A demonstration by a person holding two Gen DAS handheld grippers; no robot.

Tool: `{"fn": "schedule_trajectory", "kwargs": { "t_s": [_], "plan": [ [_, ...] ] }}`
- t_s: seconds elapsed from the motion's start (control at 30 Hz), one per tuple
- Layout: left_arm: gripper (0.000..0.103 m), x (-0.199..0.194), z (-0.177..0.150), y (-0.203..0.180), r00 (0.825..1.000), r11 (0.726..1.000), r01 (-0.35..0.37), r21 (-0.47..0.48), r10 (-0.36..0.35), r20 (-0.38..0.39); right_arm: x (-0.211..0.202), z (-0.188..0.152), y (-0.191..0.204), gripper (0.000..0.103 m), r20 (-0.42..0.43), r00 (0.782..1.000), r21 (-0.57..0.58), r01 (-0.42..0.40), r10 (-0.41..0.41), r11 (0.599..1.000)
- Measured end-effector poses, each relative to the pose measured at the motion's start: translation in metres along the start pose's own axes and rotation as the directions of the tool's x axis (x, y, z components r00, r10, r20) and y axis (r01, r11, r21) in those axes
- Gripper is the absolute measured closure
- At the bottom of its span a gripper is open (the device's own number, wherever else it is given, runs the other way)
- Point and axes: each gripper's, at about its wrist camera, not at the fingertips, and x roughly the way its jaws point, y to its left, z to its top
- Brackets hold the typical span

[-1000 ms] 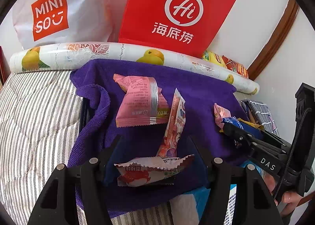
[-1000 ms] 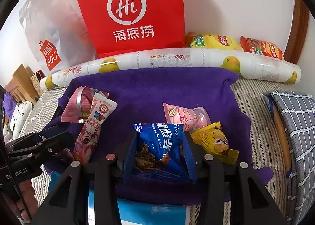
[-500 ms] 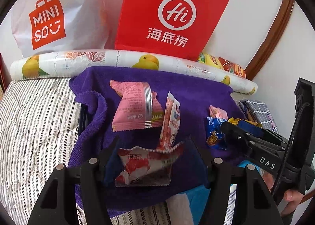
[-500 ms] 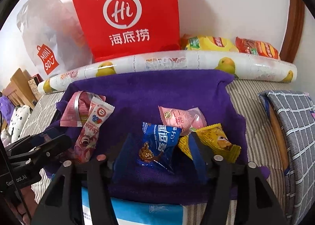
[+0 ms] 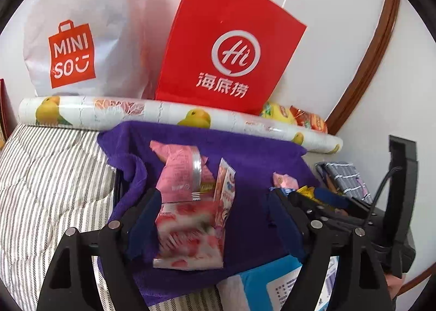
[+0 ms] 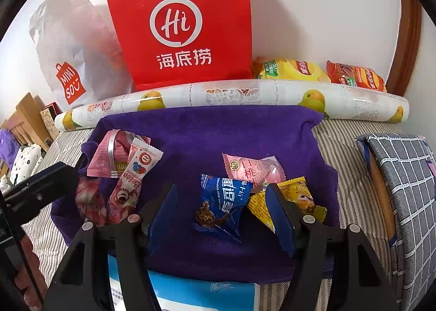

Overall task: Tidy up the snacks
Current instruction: 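Open the right gripper to drop the blue bag while the left gripper drops the white packet, then withdraw both open grippers from the towel toward the snack pile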

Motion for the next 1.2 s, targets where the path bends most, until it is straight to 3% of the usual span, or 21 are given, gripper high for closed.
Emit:
{"fn": "schedule_trajectory", "kwargs": {
  "t_s": [0.17, 0.37, 0.63, 1.03, 1.2],
  "plan": [
    [0.023, -0.008, 0.003, -0.003, 0.999, 1.000, 0.005, 0.003, -0.005, 0.040, -0.002, -0.001, 0.001, 0.036, 0.004, 1.000, -0.004, 0.000, 0.000, 1.000],
    [0.023, -0.007, 0.003, -0.002, 1.000, 1.000, 0.007, -0.005, -0.007, 0.029, -0.010, -0.001, 0.005, 0.036, 0.032, 0.999, -0.030, -0.002, 0.003, 1.000],
    [0.023, -0.006, 0.002, -0.002, 0.999, 1.000, 0.008, -0.006, -0.007, 0.031, -0.031, 0.001, 0.009, 0.036, 0.097, 0.991, -0.042, -0.083, 0.087, 0.996],
    [0.023, -0.019, 0.001, -0.015, 0.998, 0.998, 0.055, 0.017, -0.056, 0.040, -0.097, -0.017, 0.009, 0.036, 0.140, 0.990, -0.030, -0.002, 0.006, 1.000],
    [0.023, -0.024, -0.002, -0.027, 0.999, 0.997, 0.003, 0.080, -0.005, 0.035, -0.130, -0.037, 0.002, 0.036, 0.144, 0.990, -0.003, 0.013, -0.012, 1.000]
  ]
}}
